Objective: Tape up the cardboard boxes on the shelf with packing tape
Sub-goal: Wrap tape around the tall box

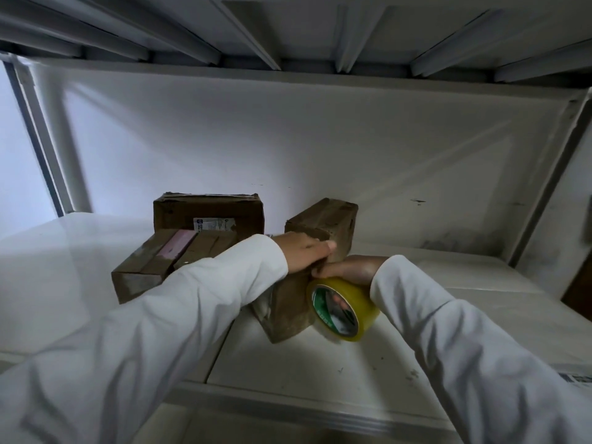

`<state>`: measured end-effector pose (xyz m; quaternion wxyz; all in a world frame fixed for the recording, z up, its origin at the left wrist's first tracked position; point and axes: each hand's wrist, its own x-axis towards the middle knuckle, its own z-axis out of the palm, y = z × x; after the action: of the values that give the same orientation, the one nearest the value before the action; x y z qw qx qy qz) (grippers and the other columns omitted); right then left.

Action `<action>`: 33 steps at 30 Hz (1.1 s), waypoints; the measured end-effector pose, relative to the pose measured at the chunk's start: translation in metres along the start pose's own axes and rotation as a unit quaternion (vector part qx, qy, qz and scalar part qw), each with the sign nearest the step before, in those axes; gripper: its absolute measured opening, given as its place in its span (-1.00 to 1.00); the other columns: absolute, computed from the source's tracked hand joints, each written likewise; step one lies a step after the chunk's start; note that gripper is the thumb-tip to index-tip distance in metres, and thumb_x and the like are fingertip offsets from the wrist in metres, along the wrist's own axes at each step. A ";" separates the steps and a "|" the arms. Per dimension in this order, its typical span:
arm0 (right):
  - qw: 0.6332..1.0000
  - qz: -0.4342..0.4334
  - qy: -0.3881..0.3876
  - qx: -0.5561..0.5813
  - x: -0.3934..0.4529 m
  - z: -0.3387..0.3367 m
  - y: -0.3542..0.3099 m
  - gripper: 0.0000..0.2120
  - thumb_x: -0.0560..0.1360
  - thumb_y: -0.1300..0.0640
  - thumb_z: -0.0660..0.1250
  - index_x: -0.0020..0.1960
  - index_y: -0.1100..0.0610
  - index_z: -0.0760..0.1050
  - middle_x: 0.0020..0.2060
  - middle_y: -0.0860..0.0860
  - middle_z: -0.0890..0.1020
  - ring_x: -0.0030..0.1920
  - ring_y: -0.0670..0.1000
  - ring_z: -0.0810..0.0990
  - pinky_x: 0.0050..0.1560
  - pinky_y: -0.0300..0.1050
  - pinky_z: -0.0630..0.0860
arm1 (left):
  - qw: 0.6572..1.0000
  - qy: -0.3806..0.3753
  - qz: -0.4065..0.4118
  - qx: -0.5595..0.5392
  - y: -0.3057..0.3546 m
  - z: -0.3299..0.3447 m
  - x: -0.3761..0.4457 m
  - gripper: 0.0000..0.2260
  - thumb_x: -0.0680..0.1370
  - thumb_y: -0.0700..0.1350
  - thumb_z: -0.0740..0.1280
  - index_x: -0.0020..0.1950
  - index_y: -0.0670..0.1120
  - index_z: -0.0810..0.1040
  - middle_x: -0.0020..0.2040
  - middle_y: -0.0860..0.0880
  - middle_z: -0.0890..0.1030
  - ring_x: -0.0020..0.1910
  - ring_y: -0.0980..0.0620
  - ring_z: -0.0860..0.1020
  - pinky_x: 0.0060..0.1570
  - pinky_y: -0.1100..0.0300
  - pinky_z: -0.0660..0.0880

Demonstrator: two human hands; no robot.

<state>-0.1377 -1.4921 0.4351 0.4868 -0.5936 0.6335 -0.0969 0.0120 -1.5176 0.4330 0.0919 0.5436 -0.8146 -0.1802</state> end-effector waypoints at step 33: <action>0.889 -0.349 -0.093 0.281 -0.009 -0.029 -0.005 -0.32 0.01 -0.22 0.61 -0.01 0.15 0.63 -0.15 0.13 0.69 -0.17 0.08 0.68 -0.17 -0.07 0.63 | 0.952 0.020 -0.139 -0.271 -0.033 -0.018 0.004 -0.42 0.63 0.08 0.14 0.51 -0.24 0.10 0.51 -0.18 0.19 0.49 -0.10 0.18 0.36 0.18 0.19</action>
<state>-0.1571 -1.4996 0.4578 0.6248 -0.6212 0.2834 -0.3787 0.0442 -1.5363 0.4362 0.2259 0.6097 -0.6492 -0.3947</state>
